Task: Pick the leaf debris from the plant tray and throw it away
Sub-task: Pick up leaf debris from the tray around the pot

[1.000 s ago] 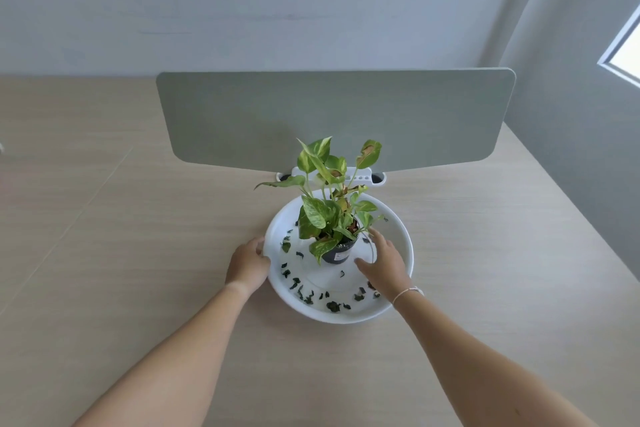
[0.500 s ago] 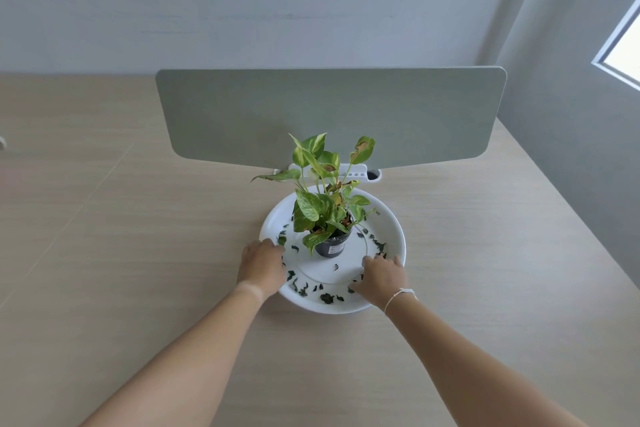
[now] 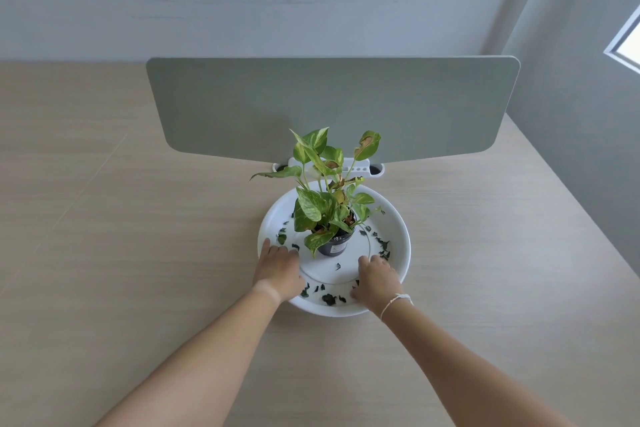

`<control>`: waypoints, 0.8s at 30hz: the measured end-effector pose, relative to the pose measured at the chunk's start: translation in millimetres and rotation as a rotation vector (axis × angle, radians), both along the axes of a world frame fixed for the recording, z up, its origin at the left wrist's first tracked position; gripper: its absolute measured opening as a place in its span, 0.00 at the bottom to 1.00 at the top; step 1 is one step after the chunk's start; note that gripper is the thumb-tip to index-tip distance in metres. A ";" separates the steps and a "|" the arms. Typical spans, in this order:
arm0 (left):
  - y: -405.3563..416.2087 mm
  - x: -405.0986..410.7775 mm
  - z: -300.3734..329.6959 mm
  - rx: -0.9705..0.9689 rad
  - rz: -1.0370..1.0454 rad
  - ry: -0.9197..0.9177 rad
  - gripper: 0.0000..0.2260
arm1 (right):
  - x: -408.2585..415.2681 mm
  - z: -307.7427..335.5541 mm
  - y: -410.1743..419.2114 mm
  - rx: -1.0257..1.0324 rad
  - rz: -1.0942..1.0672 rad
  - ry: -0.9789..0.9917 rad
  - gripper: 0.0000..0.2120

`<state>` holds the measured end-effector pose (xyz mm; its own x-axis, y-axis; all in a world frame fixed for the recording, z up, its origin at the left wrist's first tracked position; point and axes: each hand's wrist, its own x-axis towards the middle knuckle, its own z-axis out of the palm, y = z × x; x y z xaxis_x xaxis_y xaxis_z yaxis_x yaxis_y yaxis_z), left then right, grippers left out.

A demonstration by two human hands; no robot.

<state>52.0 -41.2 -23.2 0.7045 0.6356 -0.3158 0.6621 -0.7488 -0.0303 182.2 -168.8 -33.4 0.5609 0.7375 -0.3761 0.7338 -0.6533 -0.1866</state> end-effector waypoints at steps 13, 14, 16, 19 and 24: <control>-7.3 3.8 -3.2 -0.287 0.043 -0.143 0.08 | -9.2 6.7 1.5 0.092 -0.020 0.153 0.13; -8.0 4.7 -4.5 -0.320 0.045 -0.156 0.11 | -10.4 6.9 2.2 0.085 -0.025 0.164 0.13; -9.6 6.5 -6.2 -0.366 0.055 -0.183 0.11 | -14.1 7.3 4.3 0.067 -0.036 0.179 0.13; -11.9 8.1 -10.1 -0.396 0.046 -0.209 0.10 | -18.3 6.5 5.6 0.050 -0.037 0.171 0.19; -12.4 6.4 -12.5 -0.424 0.034 -0.241 0.11 | -23.3 -0.2 8.6 0.038 -0.015 0.107 0.27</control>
